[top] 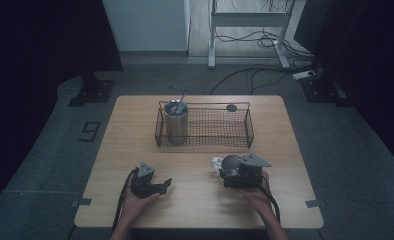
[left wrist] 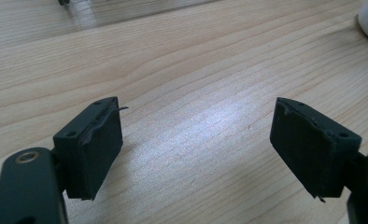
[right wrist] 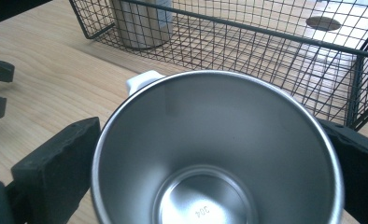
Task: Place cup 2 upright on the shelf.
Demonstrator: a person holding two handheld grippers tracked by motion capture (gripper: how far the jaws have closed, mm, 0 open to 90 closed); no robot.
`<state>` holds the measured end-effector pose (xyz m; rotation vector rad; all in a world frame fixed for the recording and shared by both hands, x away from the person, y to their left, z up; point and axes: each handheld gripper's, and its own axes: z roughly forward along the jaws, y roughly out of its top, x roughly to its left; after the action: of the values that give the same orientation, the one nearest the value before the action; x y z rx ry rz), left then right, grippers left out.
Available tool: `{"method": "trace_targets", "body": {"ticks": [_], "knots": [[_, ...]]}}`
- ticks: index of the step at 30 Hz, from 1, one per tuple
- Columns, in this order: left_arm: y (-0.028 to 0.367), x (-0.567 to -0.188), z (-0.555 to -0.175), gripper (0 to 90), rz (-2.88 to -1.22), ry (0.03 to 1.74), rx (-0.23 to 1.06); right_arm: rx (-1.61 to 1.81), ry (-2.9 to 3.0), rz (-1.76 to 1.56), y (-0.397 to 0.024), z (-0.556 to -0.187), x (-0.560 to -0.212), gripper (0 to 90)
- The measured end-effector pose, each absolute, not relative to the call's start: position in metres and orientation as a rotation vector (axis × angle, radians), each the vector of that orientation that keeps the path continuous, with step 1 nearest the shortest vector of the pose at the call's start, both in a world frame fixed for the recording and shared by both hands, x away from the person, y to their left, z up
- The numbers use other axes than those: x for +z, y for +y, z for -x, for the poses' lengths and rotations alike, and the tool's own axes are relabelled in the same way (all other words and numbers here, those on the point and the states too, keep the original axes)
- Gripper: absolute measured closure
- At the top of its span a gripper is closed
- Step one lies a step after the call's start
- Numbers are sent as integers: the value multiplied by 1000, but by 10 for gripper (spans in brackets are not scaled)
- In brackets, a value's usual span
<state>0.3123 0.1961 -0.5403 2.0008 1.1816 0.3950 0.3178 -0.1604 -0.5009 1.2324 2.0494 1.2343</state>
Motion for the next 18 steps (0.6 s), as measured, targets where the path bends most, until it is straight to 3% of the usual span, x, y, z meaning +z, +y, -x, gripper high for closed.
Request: {"method": "trace_targets", "body": {"ticks": [7, 18], "knots": [[197, -541, -313, 173, -2003, 1185, 394, 1205, 2042, -1209, -156, -322, -504, 51], [197, -541, -312, 173, -2003, 1185, 398, 1202, 2057, -1198, -158, -322, -504, 56]]}}
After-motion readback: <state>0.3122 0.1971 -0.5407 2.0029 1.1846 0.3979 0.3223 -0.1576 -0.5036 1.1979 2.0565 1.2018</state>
